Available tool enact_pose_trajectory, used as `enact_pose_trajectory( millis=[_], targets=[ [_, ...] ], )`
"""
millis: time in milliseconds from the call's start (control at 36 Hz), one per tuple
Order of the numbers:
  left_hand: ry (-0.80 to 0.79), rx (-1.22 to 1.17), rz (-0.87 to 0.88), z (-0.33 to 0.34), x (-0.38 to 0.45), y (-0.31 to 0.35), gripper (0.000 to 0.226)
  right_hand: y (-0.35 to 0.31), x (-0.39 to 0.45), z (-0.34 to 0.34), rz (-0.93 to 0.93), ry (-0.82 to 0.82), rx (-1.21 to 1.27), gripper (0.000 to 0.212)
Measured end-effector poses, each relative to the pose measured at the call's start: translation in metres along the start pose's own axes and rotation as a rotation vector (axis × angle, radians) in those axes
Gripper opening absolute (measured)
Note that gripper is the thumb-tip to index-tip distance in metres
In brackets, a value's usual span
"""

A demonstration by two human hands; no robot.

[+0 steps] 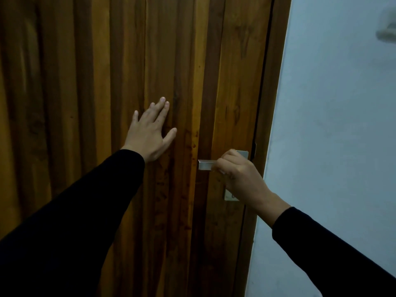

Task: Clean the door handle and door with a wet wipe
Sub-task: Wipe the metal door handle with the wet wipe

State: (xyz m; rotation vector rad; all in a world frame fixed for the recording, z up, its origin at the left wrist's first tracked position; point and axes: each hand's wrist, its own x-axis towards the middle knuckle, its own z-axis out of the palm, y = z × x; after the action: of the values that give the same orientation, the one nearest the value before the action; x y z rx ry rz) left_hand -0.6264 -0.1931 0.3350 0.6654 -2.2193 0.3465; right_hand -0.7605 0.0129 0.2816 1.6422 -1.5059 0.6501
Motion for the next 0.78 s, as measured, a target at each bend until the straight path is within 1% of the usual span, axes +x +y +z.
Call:
enact_pose_trajectory(
  millis=[139, 194, 250, 306, 417, 500, 639, 778],
  targets=[
    [-0.018, 0.003, -0.004, -0.003, 0.0, 0.001, 0.069, 0.008, -0.006, -0.007, 0.013, 0.011, -0.055, 0.008],
    [-0.016, -0.004, -0.002, -0.004, -0.001, 0.001, 0.069, 0.008, -0.007, -0.009, 0.028, 0.018, -0.08, 0.014],
    [-0.017, -0.006, -0.005, -0.005, -0.002, 0.002, 0.069, 0.006, -0.006, -0.009, 0.032, 0.03, -0.069, 0.011],
    [-0.017, -0.003, -0.007, -0.004, -0.002, 0.003, 0.069, -0.002, -0.001, -0.01, 0.034, 0.034, -0.028, 0.015],
    [-0.015, 0.005, -0.019, -0.002, -0.001, 0.005, 0.069, -0.027, 0.018, -0.004, -0.034, 0.018, 0.023, 0.012],
    [-0.013, 0.012, -0.022, -0.003, -0.001, 0.005, 0.069, -0.037, 0.028, 0.009, -0.068, -0.018, -0.009, 0.016],
    [-0.019, 0.013, -0.013, -0.004, -0.001, 0.002, 0.07, -0.034, 0.026, 0.019, -0.077, 0.022, -0.028, 0.016],
    [-0.015, 0.008, -0.009, -0.004, -0.001, 0.001, 0.069, -0.026, 0.017, 0.021, -0.134, -0.002, -0.045, 0.021]
  ],
)
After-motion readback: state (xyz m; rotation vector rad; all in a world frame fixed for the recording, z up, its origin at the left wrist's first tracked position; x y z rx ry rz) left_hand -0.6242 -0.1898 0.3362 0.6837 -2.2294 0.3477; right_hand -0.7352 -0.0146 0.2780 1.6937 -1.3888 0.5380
